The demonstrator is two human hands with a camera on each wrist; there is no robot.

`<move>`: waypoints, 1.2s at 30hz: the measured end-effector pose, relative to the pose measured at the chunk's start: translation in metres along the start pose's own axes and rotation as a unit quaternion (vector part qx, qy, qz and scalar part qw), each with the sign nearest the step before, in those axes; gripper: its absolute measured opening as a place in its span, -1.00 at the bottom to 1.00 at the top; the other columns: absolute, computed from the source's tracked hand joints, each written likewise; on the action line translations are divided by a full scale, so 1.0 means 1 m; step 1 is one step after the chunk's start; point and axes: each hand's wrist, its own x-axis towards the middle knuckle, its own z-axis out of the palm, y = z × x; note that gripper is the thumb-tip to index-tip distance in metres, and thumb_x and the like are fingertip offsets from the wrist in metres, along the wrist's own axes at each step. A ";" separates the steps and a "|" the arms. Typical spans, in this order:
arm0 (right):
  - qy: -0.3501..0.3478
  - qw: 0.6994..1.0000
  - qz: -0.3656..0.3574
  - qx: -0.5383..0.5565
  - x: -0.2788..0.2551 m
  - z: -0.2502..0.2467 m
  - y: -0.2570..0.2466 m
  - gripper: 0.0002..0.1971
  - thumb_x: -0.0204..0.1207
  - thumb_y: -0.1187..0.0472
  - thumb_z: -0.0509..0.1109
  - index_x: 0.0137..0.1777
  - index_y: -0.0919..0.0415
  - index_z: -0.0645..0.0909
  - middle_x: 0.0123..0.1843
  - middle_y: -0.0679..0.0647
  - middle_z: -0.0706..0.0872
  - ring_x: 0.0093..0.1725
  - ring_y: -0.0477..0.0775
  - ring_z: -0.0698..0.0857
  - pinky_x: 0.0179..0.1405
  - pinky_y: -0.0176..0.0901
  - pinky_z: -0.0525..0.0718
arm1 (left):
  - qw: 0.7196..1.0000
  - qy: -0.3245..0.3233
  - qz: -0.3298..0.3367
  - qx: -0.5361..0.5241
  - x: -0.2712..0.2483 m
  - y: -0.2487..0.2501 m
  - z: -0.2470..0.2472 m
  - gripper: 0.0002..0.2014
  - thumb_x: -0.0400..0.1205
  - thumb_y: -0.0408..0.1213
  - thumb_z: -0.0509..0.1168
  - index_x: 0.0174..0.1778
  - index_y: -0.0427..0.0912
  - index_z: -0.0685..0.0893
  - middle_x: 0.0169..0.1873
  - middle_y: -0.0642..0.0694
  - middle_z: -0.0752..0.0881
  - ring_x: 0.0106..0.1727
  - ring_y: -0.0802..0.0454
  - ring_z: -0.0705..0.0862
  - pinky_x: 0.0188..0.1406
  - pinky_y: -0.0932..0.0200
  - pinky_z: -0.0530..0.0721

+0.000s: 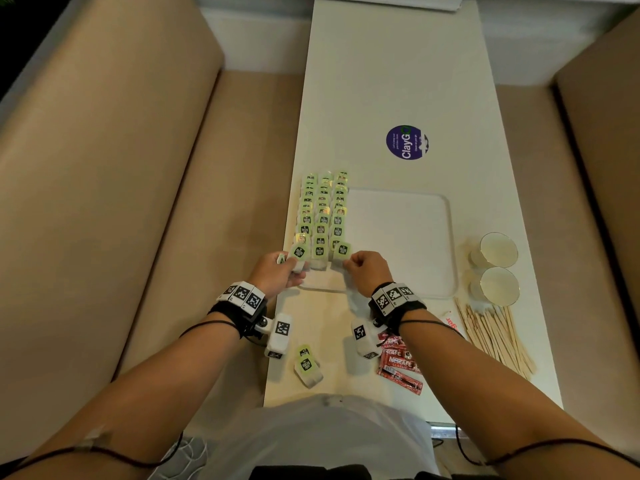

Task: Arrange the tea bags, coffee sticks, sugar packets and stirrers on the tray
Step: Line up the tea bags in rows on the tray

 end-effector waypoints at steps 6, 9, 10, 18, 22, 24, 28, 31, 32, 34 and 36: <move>-0.039 0.996 0.019 -0.078 0.001 0.000 -0.002 -0.64 0.61 0.19 0.41 -0.45 0.24 0.63 -0.51 0.06 0.58 -0.50 0.01 0.50 -0.46 -0.23 0.52 | 0.999 -0.007 -0.018 0.029 0.001 -0.005 0.002 -0.84 0.78 -0.36 0.20 -0.01 -0.25 0.69 0.05 -0.29 0.81 -0.09 -0.09 0.79 -0.06 0.06 0.83; -0.028 0.996 0.034 -0.080 0.004 0.003 -0.010 -0.56 0.59 0.19 0.42 -0.56 0.13 0.49 -0.53 0.03 0.54 -0.52 0.03 0.47 -0.52 -0.25 0.47 | 0.999 0.003 -0.026 0.035 0.002 -0.005 0.004 -0.81 0.78 -0.40 0.20 -0.11 -0.22 0.67 -0.01 -0.31 0.77 -0.07 -0.13 0.77 0.05 0.02 0.82; -0.023 0.996 0.039 -0.081 0.004 0.004 -0.012 -0.54 0.57 0.19 0.42 -0.58 0.11 0.46 -0.53 0.02 0.53 -0.53 0.03 0.46 -0.53 -0.25 0.45 | 0.999 0.005 -0.026 0.040 0.002 -0.003 0.005 -0.81 0.77 -0.40 0.20 -0.11 -0.23 0.67 -0.03 -0.30 0.76 -0.07 -0.13 0.76 0.07 0.01 0.82; -0.007 0.994 0.057 -0.088 0.003 0.006 -0.025 -0.71 0.57 0.17 0.42 -0.39 0.17 0.59 -0.38 0.07 0.64 -0.38 0.09 0.60 -0.39 -0.09 0.63 | 0.997 0.005 -0.013 0.070 0.006 0.003 0.005 -0.85 0.75 -0.43 0.21 -0.01 -0.38 0.68 -0.06 -0.33 0.72 -0.10 -0.14 0.74 0.17 -0.12 0.76; 0.018 0.998 0.043 -0.044 -0.004 0.002 -0.023 -0.82 0.57 0.08 0.42 0.06 0.13 0.57 -0.08 -0.03 0.63 -0.06 0.05 0.64 -0.11 -0.06 0.62 | 0.998 0.011 -0.003 0.058 0.004 0.005 0.003 -0.86 0.73 -0.41 0.26 -0.03 -0.37 0.71 -0.07 -0.30 0.76 -0.10 -0.12 0.77 0.17 -0.10 0.79; 0.019 1.000 0.004 -0.015 -0.006 0.003 -0.025 -0.85 0.62 0.05 0.41 0.07 0.09 0.61 -0.05 -0.03 0.67 -0.04 0.02 0.65 -0.06 -0.13 0.56 | 0.999 0.006 -0.001 0.046 0.002 0.006 0.003 -0.87 0.74 -0.37 0.29 -0.06 -0.30 0.71 -0.08 -0.28 0.78 -0.15 -0.07 0.79 0.03 0.01 0.82; -0.064 0.994 -0.094 0.002 -0.013 0.010 -0.037 -0.72 0.71 -0.02 0.34 -0.06 0.13 0.77 -0.21 0.03 0.78 -0.22 0.05 0.71 -0.11 -0.01 0.71 | 0.999 0.004 0.012 0.036 -0.002 0.008 0.006 -0.88 0.74 -0.34 0.32 0.14 -0.28 0.67 0.01 -0.30 0.79 -0.19 -0.02 0.82 -0.25 0.20 0.79; -0.104 0.988 -0.114 -0.004 -0.017 0.015 -0.044 -0.68 0.72 0.01 0.34 -0.17 0.19 0.71 -0.24 0.19 0.79 -0.30 0.11 0.69 -0.10 0.05 0.71 | 0.999 -0.002 0.022 0.028 -0.007 0.011 0.009 -0.96 0.72 -0.34 0.35 0.06 -0.17 0.65 -0.02 -0.29 0.79 -0.14 -0.07 0.83 -0.21 0.17 0.81; -0.104 0.988 -0.117 -0.006 -0.017 0.017 -0.044 -0.70 0.71 0.05 0.35 -0.22 0.17 0.66 -0.28 0.18 0.76 -0.33 0.09 0.68 -0.13 0.02 0.69 | 0.999 -0.009 0.025 0.035 -0.008 0.012 0.009 -0.97 0.72 -0.32 0.36 0.04 -0.16 0.66 -0.02 -0.29 0.80 -0.12 -0.07 0.83 -0.17 0.14 0.81; -0.094 0.988 -0.122 -0.005 -0.019 0.018 -0.047 -0.72 0.71 0.10 0.35 -0.26 0.11 0.59 -0.33 0.13 0.72 -0.32 0.11 0.68 -0.15 -0.01 0.67 | 0.998 -0.012 0.029 0.047 -0.009 0.012 0.008 -0.96 0.71 -0.28 0.37 0.02 -0.16 0.68 -0.03 -0.28 0.82 -0.10 -0.06 0.83 -0.08 0.08 0.82; -0.083 0.988 -0.126 0.000 -0.020 0.018 -0.048 -0.71 0.72 0.10 0.34 -0.25 0.13 0.57 -0.28 0.18 0.73 -0.29 0.17 0.71 -0.15 0.02 0.67 | 0.998 -0.009 0.028 0.047 -0.009 0.012 0.006 -0.92 0.70 -0.25 0.39 0.02 -0.18 0.69 -0.06 -0.25 0.81 -0.10 -0.06 0.81 -0.03 0.04 0.81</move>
